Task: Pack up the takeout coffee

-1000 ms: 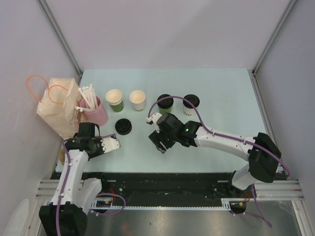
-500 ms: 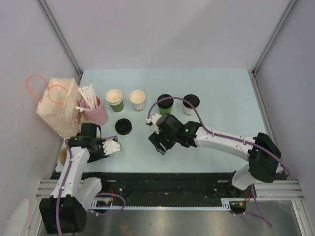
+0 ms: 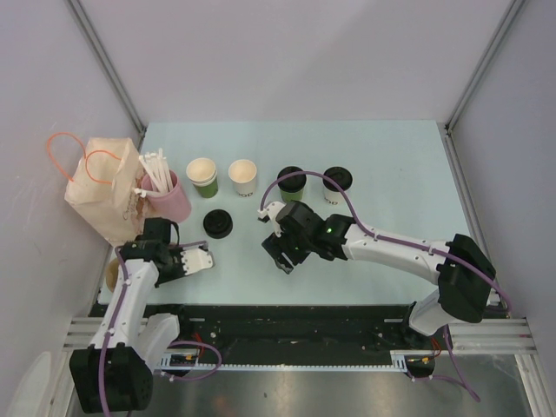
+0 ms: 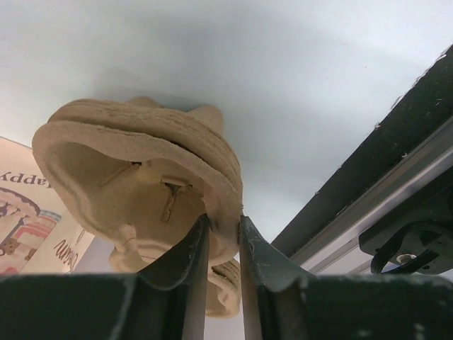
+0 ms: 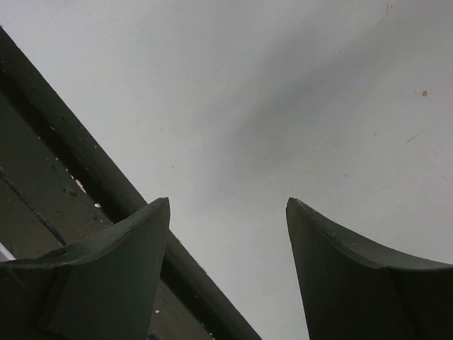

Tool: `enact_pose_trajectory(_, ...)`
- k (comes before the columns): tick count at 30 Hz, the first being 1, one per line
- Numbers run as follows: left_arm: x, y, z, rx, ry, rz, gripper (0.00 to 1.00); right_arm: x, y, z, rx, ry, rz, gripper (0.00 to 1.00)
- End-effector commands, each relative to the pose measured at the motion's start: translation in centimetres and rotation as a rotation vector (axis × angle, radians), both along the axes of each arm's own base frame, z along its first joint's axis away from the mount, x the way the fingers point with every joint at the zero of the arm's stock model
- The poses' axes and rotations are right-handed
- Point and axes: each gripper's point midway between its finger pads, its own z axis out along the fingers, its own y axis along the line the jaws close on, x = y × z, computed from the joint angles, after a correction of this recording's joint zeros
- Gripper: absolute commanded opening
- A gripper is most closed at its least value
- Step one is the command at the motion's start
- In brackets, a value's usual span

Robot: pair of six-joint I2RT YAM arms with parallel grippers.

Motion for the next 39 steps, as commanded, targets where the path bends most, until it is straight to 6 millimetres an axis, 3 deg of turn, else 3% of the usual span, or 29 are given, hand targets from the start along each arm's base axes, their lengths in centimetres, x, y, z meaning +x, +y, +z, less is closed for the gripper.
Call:
enact_pose_trajectory(1, 0.8, 0.0, 1.2, 0.006, -0.050, -0.024, 0.20, -0.4, 0.1, -0.5, -0.009, 0.018, 0.003, 0.72)
enact_pose_trajectory(10, 1.2, -0.1, 1.9, -0.006, -0.075, 0.007, 0.22, -0.5, 0.1, -0.7, -0.014, 0.024, 0.006, 0.72)
enact_pose_trajectory(18, 1.5, -0.3, 2.5, -0.024, -0.101, 0.048, 0.15, -0.5, 0.3, -0.8, -0.008, 0.025, 0.008, 0.72)
enact_pose_trajectory(23, 1.3, -0.4, 2.2, -0.031, -0.097, 0.053, 0.23, -0.6, 0.7, -0.7, 0.001, 0.024, 0.008, 0.71)
enact_pose_trajectory(26, 1.4, -1.0, 2.2, -0.068, -0.104, 0.056, 0.15, -0.2, 1.7, 0.5, 0.075, 0.022, -0.048, 0.71)
enact_pose_trajectory(27, 1.6, -1.5, 2.3, -0.093, -0.114, 0.054, 0.03, 0.4, 2.9, 1.6, 0.141, 0.005, -0.067, 0.71)
enact_pose_trajectory(28, 1.7, -1.7, 2.5, -0.109, -0.120, 0.057, 0.00, 0.5, 3.8, 2.4, 0.190, 0.006, -0.087, 0.70)
enact_pose_trajectory(32, 1.8, -2.6, 2.5, -0.157, -0.127, 0.042, 0.01, 0.5, 9.3, 5.8, 0.453, 0.024, -0.145, 0.70)
enact_pose_trajectory(33, 1.7, -2.6, 2.4, -0.159, -0.121, 0.044, 0.00, 0.3, 11.6, 7.6, 0.575, 0.040, -0.156, 0.70)
enact_pose_trajectory(35, 1.7, -2.7, 2.2, -0.160, -0.114, 0.046, 0.00, 0.2, 13.8, 6.9, 0.638, 0.086, -0.175, 0.70)
enact_pose_trajectory(36, 1.7, -2.6, 2.2, -0.159, -0.110, 0.049, 0.00, 0.3, 15.1, 7.9, 0.714, 0.093, -0.171, 0.69)
enact_pose_trajectory(37, 1.6, -2.5, 2.2, -0.152, -0.105, 0.057, 0.01, 0.2, 16.0, 6.7, 0.725, 0.138, -0.192, 0.69)
enact_pose_trajectory(39, 1.7, -2.5, 2.3, -0.153, -0.105, 0.066, 0.03, 0.5, 17.0, 6.7, 0.773, 0.151, -0.212, 0.69)
